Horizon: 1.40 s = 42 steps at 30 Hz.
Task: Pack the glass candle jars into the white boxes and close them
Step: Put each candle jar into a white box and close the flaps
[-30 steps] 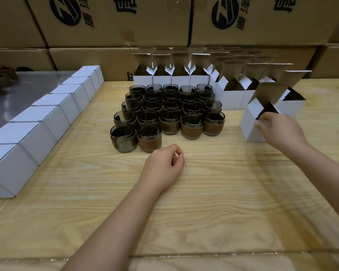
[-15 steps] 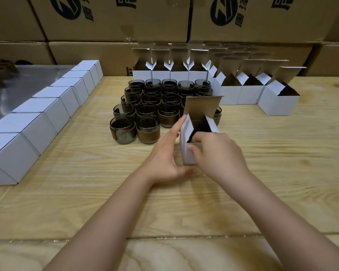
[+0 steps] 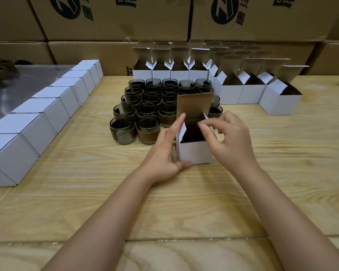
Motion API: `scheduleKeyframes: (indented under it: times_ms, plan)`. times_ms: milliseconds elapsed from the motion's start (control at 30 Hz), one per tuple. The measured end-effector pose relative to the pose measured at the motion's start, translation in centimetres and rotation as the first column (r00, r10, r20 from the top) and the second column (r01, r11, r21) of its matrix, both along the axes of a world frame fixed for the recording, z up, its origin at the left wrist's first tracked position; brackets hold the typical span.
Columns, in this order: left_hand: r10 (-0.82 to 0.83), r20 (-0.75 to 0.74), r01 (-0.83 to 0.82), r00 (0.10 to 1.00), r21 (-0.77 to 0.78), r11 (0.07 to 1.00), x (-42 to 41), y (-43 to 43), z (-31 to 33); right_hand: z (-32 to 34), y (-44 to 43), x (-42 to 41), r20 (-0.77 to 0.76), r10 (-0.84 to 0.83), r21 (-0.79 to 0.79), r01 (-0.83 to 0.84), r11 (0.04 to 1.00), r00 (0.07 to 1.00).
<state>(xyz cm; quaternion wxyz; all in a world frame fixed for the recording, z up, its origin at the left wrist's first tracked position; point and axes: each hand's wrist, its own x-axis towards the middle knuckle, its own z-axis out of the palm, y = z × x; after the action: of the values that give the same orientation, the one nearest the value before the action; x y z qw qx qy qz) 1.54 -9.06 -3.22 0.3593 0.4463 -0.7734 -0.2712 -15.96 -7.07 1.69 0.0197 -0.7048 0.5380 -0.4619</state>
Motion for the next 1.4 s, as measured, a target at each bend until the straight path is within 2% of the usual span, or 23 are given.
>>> scheduleKeyframes:
  times_ms: [100,167,267,333,433,467,533,667,967,1167,1233,1300,1333,1367,1400]
  plan:
    - [0.016,0.005,-0.016,1.0,-0.008,1.0,0.0,0.1,0.0,-0.9,-0.7,-0.7,0.081,0.022,-0.002,-0.022,1.0,0.996]
    - [0.022,0.002,-0.022,1.0,-0.003,1.0,0.0,0.0,0.0,-1.2,-1.0,-1.1,0.225,0.012,0.042,-0.022,0.999,0.974]
    - [0.025,-0.007,-0.025,1.0,0.019,1.0,0.0,0.0,0.1,-1.7,-1.3,-1.6,0.453,-0.003,0.168,-0.082,0.982,0.892]
    - [0.022,-0.003,-0.022,1.0,0.012,1.0,-0.1,0.0,0.1,-2.0,-1.4,-1.9,0.503,0.028,0.246,-0.174,0.954,0.864]
    - [0.008,-0.001,-0.008,1.0,-0.002,1.0,0.0,0.1,0.0,-2.0,-1.1,-2.4,0.628,0.204,0.246,-0.441,0.863,0.751]
    - [-0.002,0.002,0.002,1.0,0.0,1.0,0.0,0.1,-0.1,-2.0,-1.0,-2.6,0.629,0.266,0.228,-0.501,0.835,0.73]
    - [-0.032,0.001,0.032,0.999,0.001,0.999,0.0,0.1,-0.2,-1.7,-1.0,-3.2,0.571,0.339,0.219,-0.536,0.815,0.748]
    - [-0.086,-0.018,0.086,0.996,0.003,0.996,0.0,0.1,-0.4,-1.1,-1.3,-2.9,0.387,0.278,0.341,-0.417,0.843,0.879]
    - [-0.065,-0.117,0.068,0.991,0.016,0.998,-0.3,0.4,-0.2,-1.3,-1.6,-2.4,0.444,0.189,0.323,-0.353,0.878,0.876]
    - [0.015,-0.181,0.021,0.983,0.196,0.98,-0.2,0.2,-0.2,-1.0,-1.2,-2.3,0.455,0.15,0.339,-0.327,0.882,0.878]
    - [0.019,-0.183,0.021,0.983,0.215,0.976,-0.2,0.0,-0.3,-0.5,-0.9,-2.2,0.35,0.142,0.387,-0.281,0.878,0.926]
    - [0.012,-0.186,0.028,0.982,0.209,0.978,-0.2,-0.1,-0.4,0.3,-0.8,-2.5,0.045,0.114,0.43,-0.122,0.895,0.992]
    - [0.007,-0.187,0.031,0.982,0.2,0.979,-0.2,-0.1,-0.4,0.8,-0.6,-2.6,-0.161,0.073,0.41,-0.001,0.912,0.984]
    - [0.002,-0.187,0.034,0.982,0.192,0.981,-0.2,-0.1,-0.4,1.5,-0.4,-2.4,-0.347,0.012,0.342,0.115,0.933,0.938]
    - [0.0,-0.187,0.036,0.982,0.187,0.982,-0.2,-0.1,-0.4,2.2,0.0,-1.9,-0.465,-0.062,0.23,0.188,0.955,0.883]
